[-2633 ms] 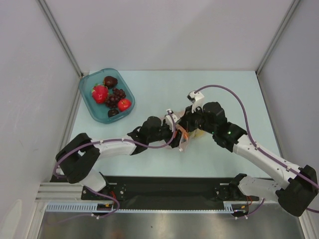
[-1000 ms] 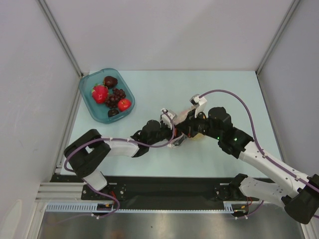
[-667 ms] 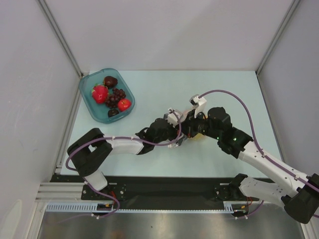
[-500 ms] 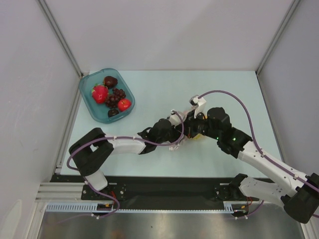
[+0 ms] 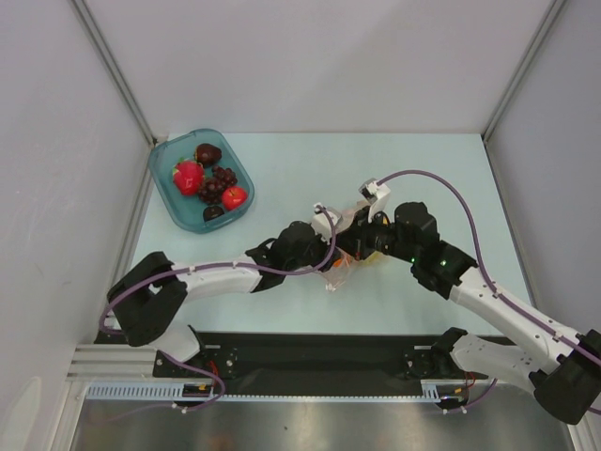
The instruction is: Open the zip-top bag and remove the fake food
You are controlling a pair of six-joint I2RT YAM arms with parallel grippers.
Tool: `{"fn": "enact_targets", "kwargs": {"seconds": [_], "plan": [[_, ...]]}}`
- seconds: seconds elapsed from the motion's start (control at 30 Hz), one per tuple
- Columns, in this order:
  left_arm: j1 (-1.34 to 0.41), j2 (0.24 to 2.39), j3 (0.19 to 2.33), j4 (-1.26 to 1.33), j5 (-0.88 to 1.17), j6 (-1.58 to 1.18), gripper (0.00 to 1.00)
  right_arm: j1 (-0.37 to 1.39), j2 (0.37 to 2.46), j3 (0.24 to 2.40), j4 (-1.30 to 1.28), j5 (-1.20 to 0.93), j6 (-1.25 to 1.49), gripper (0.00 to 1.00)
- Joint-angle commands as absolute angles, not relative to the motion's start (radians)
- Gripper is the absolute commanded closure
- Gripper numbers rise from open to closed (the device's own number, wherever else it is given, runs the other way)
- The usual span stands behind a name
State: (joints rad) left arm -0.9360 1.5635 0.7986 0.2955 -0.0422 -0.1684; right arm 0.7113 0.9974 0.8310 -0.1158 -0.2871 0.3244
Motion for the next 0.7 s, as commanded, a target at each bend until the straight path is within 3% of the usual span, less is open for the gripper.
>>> {"fn": "enact_targets", "kwargs": {"seconds": [0.0, 0.67], "plan": [[-0.946, 1.467, 0.798, 0.298, -0.008, -0.169, 1.00, 0.686, 0.985, 0.818, -0.055, -0.268, 0.327, 1.00], [-0.934, 1.157, 0.801, 0.141, 0.046, -0.199, 1.00, 0.635, 1.026, 0.769, -0.037, -0.278, 0.321, 1.00]]}}
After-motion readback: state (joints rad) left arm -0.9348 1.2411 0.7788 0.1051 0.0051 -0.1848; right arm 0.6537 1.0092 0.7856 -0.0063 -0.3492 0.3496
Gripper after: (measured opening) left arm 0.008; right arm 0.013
